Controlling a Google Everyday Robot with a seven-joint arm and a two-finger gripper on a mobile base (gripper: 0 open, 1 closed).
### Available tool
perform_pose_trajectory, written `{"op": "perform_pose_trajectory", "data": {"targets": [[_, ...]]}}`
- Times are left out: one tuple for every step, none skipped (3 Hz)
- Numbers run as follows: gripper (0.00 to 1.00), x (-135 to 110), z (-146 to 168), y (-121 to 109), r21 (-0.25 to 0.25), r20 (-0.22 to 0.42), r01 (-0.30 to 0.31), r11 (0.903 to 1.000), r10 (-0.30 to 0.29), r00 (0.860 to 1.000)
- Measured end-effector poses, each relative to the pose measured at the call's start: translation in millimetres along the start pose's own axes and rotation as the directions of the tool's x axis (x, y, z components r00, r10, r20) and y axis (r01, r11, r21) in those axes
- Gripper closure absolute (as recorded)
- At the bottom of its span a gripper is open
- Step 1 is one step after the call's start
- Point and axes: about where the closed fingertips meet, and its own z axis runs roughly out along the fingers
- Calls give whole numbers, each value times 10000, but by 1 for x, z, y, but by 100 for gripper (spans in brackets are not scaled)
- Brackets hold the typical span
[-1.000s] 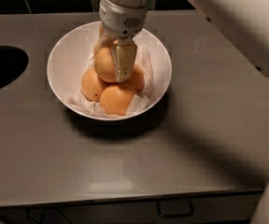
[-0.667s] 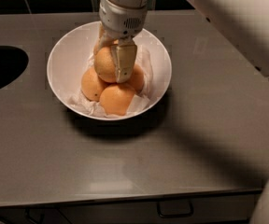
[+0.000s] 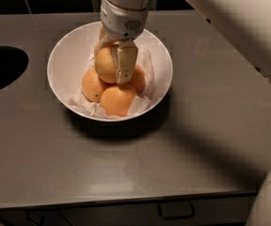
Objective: Pick orange from white bowl
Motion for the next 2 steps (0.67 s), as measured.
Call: {"op": "perform_pose_trajectory", "data": {"targets": [[36, -1, 1, 0, -32, 56, 13, 10000, -13, 10000], [36, -1, 1, 0, -67, 101, 16, 10000, -15, 9999]]}}
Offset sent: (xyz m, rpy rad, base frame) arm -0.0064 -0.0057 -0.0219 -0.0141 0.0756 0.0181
